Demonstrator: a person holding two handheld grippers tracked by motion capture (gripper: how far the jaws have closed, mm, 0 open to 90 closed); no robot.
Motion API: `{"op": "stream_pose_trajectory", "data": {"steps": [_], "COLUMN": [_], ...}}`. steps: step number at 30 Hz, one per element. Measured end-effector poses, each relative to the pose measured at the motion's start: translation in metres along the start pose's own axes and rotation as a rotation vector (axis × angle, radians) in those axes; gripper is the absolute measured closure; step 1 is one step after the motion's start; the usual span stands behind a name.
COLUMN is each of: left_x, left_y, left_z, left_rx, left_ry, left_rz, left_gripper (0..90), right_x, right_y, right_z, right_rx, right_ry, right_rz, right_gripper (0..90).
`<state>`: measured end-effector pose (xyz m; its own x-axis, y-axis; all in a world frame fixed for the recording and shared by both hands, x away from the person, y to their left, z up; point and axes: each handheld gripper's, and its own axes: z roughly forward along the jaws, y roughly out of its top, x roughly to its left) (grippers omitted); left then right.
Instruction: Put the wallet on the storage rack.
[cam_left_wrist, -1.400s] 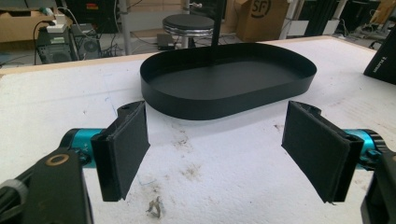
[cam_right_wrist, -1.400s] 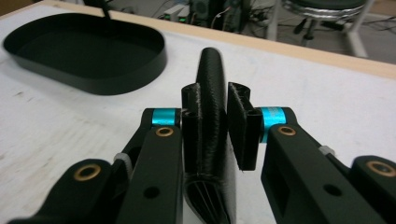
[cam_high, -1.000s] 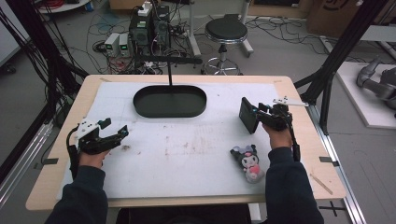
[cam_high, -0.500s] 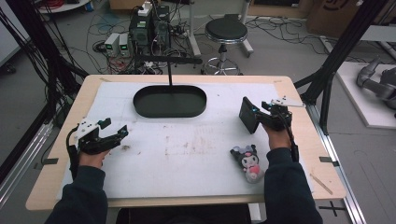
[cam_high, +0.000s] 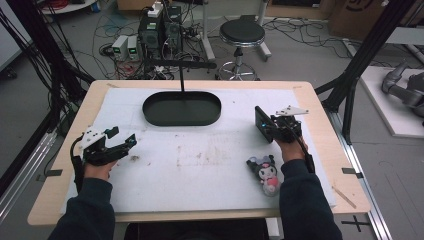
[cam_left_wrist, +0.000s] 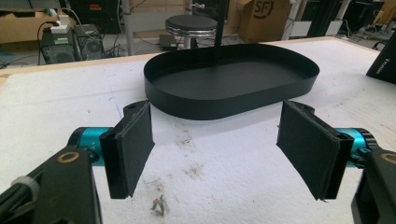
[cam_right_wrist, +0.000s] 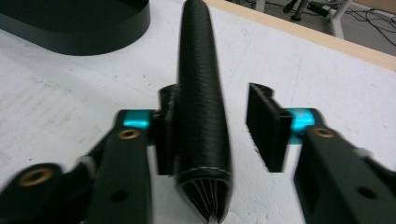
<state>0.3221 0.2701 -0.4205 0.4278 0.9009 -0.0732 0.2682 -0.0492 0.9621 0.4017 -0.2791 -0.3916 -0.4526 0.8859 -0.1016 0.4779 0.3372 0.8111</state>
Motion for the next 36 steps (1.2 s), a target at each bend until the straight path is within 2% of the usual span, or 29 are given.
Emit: {"op": "stream_pose_trajectory", "data": {"steps": [1,8,15,20,24,32,36], "left_x": [0.0,0.0,0.0,0.0,0.0,0.001,0.002], "left_y": [0.0,0.0,0.0,0.0,0.0,0.0,-0.001], "left_z": [0.0,0.001,0.001,0.001,0.001,0.001,0.001], "left_rx": [0.0,0.001,0.002,-0.001,-0.003,-0.008,-0.007], "left_ry": [0.0,-0.002,-0.007,-0.011,-0.015,-0.016,-0.018], "left_rz": [0.001,-0.003,-0.003,-0.004,-0.004,-0.008,-0.007], "left_gripper": [26.6,26.6,26.6,26.5,26.5,26.5,26.6], "right_x": [0.001,0.003,0.011,0.034,0.059,0.099,0.115], "right_y": [0.001,0.01,0.046,0.074,0.092,0.126,0.141], "right_z": [-0.001,-0.002,-0.003,-0.003,0.002,0.029,0.044], "right_rx": [-0.005,-0.042,-0.095,-0.137,-0.133,-0.124,-0.124], "right_ry": [-0.003,0.018,0.06,0.121,0.176,0.238,0.242], "right_rz": [-0.016,-0.039,-0.058,-0.072,-0.103,-0.165,-0.178], "right_gripper": [74.9,76.4,76.4,76.3,76.4,76.4,76.4]}}
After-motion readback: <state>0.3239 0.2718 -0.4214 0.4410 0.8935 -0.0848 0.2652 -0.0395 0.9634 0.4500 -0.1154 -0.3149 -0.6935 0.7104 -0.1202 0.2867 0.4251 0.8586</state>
